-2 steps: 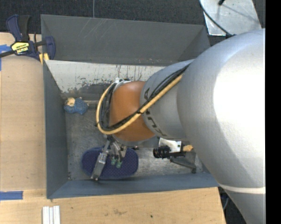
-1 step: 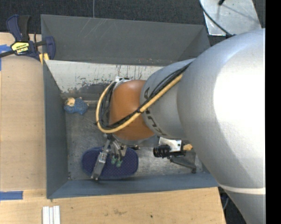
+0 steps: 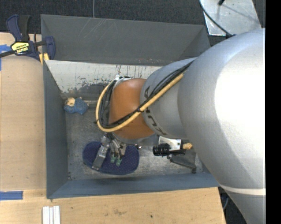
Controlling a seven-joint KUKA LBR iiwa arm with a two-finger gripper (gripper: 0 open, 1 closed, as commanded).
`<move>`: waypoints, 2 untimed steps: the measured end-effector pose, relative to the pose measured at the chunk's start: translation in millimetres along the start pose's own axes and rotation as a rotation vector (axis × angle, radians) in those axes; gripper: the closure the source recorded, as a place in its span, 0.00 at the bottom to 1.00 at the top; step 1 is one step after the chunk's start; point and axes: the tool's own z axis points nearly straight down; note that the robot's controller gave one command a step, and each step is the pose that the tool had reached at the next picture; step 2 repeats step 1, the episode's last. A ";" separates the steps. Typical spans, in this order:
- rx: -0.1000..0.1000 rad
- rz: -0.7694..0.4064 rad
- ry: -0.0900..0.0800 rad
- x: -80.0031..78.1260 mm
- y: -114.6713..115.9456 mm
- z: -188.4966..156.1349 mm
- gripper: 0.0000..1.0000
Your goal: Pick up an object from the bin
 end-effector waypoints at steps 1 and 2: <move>0.004 -0.001 0.001 -3.3 1.5 -75.8 1.00; 0.004 -0.001 0.001 -3.3 1.5 -75.8 1.00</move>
Offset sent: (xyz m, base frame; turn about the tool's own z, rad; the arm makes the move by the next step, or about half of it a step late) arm 0.0001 0.0000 0.0712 -0.0001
